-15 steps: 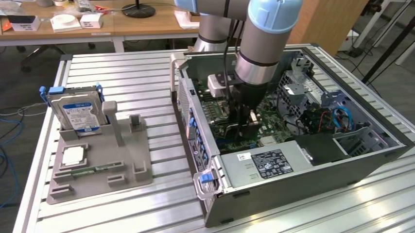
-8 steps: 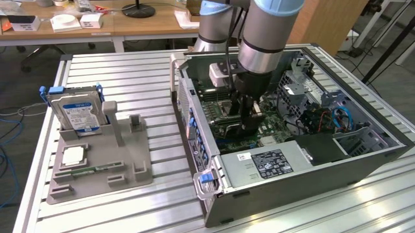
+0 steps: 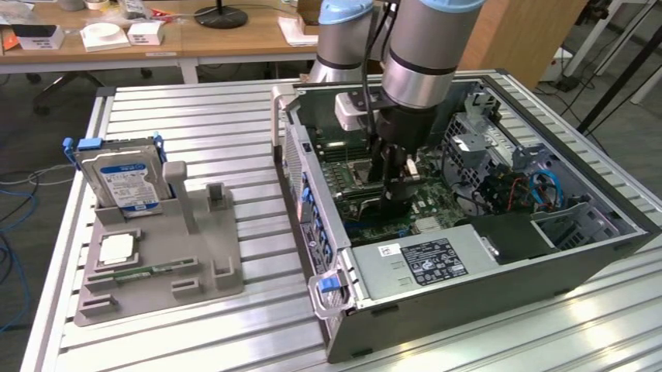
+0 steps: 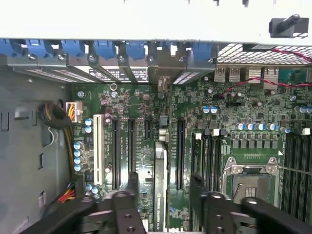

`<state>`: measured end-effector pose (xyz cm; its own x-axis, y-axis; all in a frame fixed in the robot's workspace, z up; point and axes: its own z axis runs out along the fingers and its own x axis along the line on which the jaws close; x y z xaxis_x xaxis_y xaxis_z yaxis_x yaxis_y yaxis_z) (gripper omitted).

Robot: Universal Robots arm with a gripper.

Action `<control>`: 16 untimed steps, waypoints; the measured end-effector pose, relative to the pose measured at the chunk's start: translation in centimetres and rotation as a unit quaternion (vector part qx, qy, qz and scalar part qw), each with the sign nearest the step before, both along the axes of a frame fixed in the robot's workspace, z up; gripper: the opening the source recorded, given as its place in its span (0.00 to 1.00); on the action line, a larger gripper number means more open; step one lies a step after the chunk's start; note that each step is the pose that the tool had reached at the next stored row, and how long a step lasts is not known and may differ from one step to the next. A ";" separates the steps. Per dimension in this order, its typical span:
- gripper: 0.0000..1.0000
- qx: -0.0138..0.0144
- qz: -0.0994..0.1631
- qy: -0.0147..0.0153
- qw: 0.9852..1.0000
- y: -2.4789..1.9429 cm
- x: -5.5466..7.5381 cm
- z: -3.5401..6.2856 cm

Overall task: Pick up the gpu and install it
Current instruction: 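Insert the gpu into the slot, then press down on the gpu until it lock into place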

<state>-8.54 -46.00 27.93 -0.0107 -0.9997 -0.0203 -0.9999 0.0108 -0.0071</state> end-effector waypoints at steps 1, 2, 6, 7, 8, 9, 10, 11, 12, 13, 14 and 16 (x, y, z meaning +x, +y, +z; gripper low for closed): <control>0.55 0.000 0.000 0.000 1.000 0.00 0.0 0.04; 0.49 0.000 0.000 0.000 1.000 0.00 0.0 0.09; 0.31 -0.001 0.000 0.000 1.000 0.00 0.0 0.28; 0.25 -0.001 0.000 0.000 1.000 0.00 0.0 0.32; 0.25 -0.001 0.000 0.000 1.000 0.00 0.0 0.36; 0.20 -0.002 0.000 0.000 1.000 0.00 0.0 0.41; 0.14 -0.002 0.000 0.000 1.000 0.00 0.0 0.46; 0.14 -0.002 0.000 0.000 1.000 0.00 0.0 0.50; 0.14 -0.002 0.000 0.000 1.000 0.00 0.0 0.54; 0.11 -0.002 0.000 0.000 1.000 0.00 0.0 0.59; 0.11 -0.002 0.000 0.000 1.000 0.00 0.0 0.64; 0.11 -0.003 0.000 0.000 1.000 0.00 0.0 0.73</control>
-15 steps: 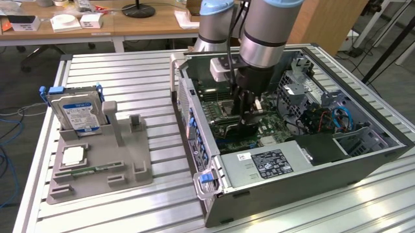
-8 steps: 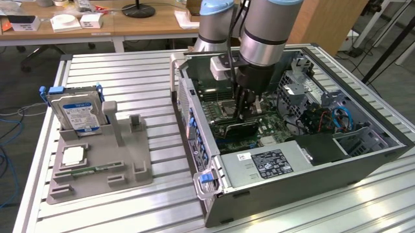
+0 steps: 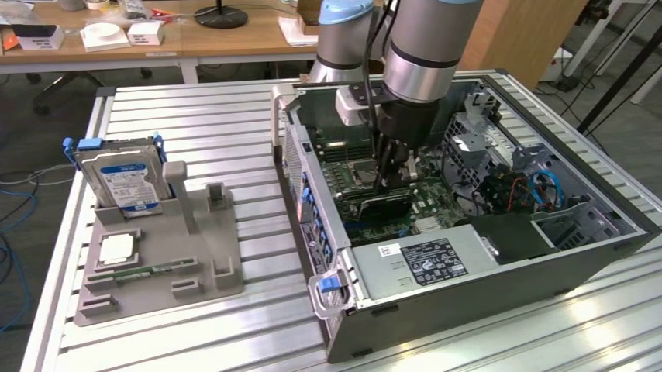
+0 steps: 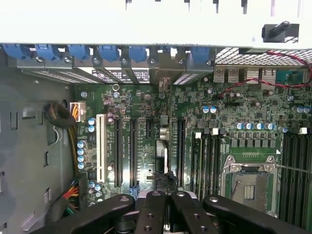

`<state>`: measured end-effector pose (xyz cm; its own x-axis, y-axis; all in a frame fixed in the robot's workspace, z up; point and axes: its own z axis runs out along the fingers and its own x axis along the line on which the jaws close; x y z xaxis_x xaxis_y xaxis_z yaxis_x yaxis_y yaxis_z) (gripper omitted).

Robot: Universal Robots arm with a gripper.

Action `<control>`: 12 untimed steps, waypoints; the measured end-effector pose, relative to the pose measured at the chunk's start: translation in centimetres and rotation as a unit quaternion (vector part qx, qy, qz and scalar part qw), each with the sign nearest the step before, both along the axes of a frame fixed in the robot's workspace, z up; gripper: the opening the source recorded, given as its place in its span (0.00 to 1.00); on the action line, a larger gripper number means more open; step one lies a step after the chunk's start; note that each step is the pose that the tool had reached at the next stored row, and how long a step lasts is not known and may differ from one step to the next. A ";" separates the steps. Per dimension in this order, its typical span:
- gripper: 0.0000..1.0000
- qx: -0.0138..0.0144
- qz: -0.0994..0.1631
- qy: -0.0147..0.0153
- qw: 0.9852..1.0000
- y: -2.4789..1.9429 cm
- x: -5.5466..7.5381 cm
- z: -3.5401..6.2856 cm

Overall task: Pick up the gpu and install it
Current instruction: 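Press down on the gpu until it lock into place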

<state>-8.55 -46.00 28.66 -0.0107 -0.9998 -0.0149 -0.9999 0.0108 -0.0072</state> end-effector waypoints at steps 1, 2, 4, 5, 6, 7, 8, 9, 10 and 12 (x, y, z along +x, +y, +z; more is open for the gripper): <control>0.11 0.000 0.000 0.000 1.000 0.00 0.0 0.04; 0.11 0.000 0.000 0.000 1.000 0.00 0.0 0.09; 0.11 -0.001 0.000 0.000 1.000 0.00 0.0 0.18; 0.11 -0.001 0.000 0.000 1.000 0.00 0.0 0.22; 0.11 -0.001 0.000 0.000 1.000 0.00 0.0 0.27; 0.11 -0.001 0.000 0.000 1.000 0.00 0.0 0.31; 0.11 -0.001 0.000 0.000 1.000 0.00 0.0 0.36; 0.11 -0.002 0.000 0.000 1.000 0.00 0.0 0.41; 0.11 -0.002 0.000 0.000 1.000 0.00 0.0 0.45; 0.11 -0.002 0.000 0.000 1.000 0.00 0.0 0.55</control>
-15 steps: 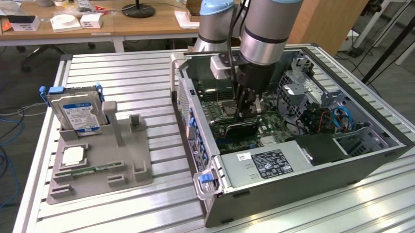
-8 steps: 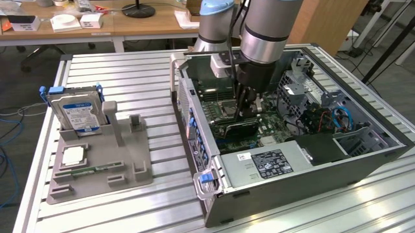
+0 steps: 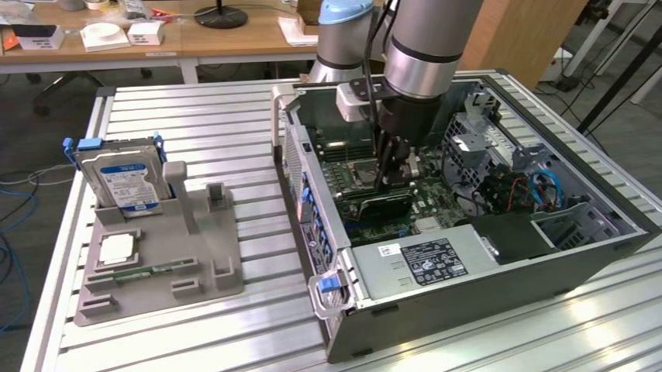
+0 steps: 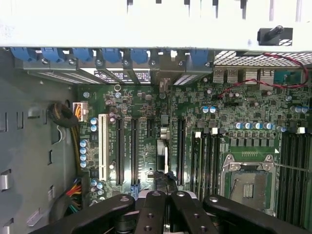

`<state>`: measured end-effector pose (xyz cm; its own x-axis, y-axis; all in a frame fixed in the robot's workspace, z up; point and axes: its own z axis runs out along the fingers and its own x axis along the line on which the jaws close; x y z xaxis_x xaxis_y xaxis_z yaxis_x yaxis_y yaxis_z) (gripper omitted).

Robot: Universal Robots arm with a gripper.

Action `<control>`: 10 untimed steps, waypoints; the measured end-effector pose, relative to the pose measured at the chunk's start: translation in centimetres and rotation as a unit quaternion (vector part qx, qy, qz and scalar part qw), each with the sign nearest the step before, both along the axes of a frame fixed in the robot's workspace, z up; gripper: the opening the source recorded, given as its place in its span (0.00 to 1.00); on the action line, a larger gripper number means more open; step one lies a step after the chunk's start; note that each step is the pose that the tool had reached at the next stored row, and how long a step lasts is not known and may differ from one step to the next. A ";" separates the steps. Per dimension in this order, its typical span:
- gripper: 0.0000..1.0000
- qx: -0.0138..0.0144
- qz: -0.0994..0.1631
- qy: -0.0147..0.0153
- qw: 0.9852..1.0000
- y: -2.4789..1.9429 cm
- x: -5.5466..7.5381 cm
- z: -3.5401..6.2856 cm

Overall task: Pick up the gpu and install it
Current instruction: 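Press down on the gpu until it lock into place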

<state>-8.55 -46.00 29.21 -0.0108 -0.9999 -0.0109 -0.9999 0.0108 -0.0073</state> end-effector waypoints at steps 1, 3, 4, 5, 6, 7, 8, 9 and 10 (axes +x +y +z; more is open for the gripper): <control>0.11 0.000 0.000 0.000 1.000 0.00 0.0 0.04; 0.11 0.000 0.000 0.000 1.000 0.00 0.0 0.13; 0.11 -0.001 0.000 0.000 1.000 0.00 0.0 0.18; 0.11 -0.001 0.000 0.000 1.000 0.00 0.0 0.20; 0.11 -0.001 0.000 0.000 1.000 0.00 0.0 0.20; 0.11 -0.001 0.000 0.000 1.000 0.00 0.0 0.19; 0.11 -0.001 0.000 0.000 1.000 0.00 0.0 0.18; 0.11 -0.001 0.000 0.000 1.000 0.01 0.0 0.14; 0.11 -0.002 0.000 0.000 1.000 0.00 0.0 0.06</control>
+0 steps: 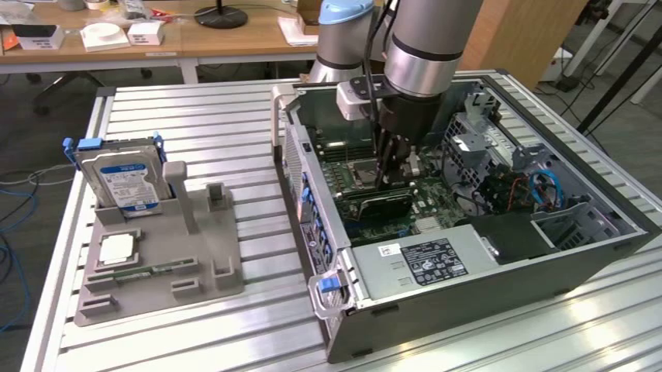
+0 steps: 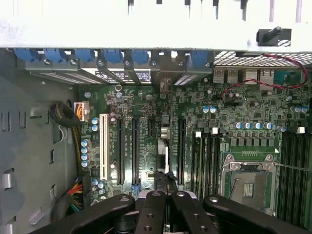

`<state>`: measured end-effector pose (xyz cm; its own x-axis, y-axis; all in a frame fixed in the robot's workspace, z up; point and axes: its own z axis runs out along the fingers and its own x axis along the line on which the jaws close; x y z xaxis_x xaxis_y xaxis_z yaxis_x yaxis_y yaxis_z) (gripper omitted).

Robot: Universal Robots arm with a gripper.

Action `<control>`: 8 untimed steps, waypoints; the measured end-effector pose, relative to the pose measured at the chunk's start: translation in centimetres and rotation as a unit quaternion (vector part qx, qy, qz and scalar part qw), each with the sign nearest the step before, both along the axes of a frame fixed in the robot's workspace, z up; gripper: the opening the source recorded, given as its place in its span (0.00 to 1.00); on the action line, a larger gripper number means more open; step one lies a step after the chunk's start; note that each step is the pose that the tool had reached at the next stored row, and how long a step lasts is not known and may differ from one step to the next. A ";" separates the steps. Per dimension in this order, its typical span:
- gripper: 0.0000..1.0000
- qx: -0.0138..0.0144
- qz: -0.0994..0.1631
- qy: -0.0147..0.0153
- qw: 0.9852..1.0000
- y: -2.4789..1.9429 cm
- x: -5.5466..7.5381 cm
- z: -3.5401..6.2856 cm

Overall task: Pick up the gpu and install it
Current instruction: 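Press down on the gpu until it lock into place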

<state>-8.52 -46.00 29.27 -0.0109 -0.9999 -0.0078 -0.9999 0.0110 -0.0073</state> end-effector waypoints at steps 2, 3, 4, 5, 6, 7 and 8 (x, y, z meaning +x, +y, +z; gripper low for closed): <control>0.11 0.000 0.000 0.000 1.000 0.00 0.0 -0.30; 0.11 -0.001 0.000 0.000 1.000 0.00 0.0 -0.48; 0.11 -0.001 0.000 0.000 1.000 0.00 0.0 -0.57; 0.11 -0.001 0.000 0.000 1.000 0.00 0.0 -0.57; 0.11 -0.001 0.000 0.000 1.000 0.00 0.0 -0.57; 0.11 -0.001 0.000 0.000 1.000 0.00 0.0 -0.57; 0.11 -0.001 0.000 0.000 1.000 0.00 0.0 -0.57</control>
<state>-8.50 -46.00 28.70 -0.0107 -0.9999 -0.0048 -0.9999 0.0108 -0.0074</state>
